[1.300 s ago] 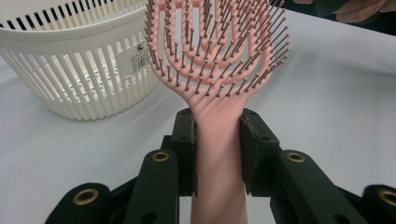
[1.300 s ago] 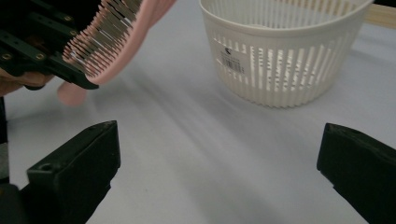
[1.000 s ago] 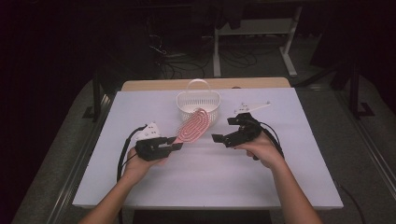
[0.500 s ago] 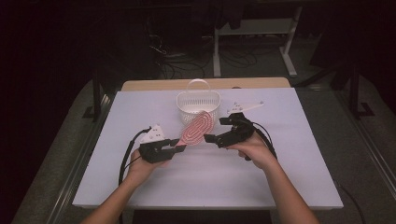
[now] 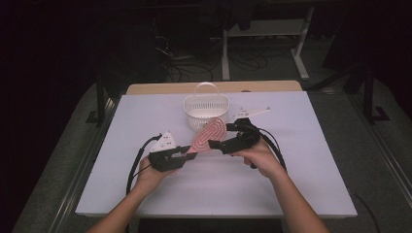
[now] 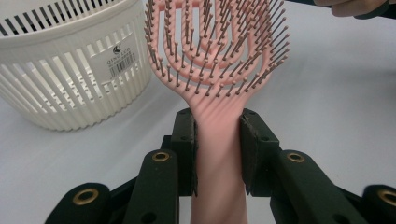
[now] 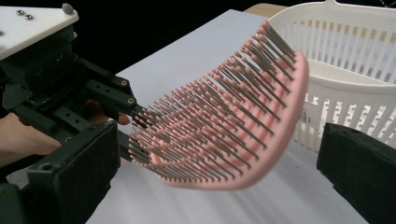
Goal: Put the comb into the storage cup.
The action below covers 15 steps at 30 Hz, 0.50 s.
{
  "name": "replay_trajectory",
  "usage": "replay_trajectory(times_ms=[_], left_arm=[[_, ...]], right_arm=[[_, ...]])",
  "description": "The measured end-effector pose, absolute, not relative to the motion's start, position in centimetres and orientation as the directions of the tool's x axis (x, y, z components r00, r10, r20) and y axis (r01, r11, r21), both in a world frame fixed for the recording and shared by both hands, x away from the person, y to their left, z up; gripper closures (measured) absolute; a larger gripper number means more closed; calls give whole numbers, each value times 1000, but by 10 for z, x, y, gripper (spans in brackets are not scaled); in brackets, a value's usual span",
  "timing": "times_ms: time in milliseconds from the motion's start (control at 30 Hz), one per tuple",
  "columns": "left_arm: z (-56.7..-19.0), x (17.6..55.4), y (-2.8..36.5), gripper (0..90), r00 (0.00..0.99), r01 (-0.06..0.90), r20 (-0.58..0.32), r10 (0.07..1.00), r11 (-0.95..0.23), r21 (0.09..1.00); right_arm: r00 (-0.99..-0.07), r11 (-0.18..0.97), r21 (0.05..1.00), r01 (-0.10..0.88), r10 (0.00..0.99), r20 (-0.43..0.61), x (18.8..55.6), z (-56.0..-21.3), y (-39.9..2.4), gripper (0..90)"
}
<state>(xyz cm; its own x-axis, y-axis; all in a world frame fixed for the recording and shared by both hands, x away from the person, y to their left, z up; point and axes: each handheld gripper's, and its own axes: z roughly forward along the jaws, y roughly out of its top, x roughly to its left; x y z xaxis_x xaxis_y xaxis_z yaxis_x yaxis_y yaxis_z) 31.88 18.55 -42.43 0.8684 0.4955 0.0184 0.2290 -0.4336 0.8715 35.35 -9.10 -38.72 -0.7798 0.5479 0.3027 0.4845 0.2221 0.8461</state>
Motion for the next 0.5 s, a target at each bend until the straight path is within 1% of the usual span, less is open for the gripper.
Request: replay_trajectory(times_ms=[200,333,433,467,500], left_arm=[[-424,319,180,703,872,217,24,489,-430,876],[-426,320,178,704,873,217,23,487,-431,876],[-426,320,178,704,871,215,27,490,-430,877],[-426,320,178,703,871,215,27,490,-430,877],[-426,320,179,703,870,215,27,493,-427,878]], right_arm=[[-775,208,845,492,547,316,355,-388,-89,0],[-771,203,844,497,550,322,357,-391,-86,31],[-770,194,846,497,548,327,358,-392,-84,78],[-770,194,846,497,548,327,358,-392,-84,78],[-764,191,842,504,553,332,359,-393,-84,123]])
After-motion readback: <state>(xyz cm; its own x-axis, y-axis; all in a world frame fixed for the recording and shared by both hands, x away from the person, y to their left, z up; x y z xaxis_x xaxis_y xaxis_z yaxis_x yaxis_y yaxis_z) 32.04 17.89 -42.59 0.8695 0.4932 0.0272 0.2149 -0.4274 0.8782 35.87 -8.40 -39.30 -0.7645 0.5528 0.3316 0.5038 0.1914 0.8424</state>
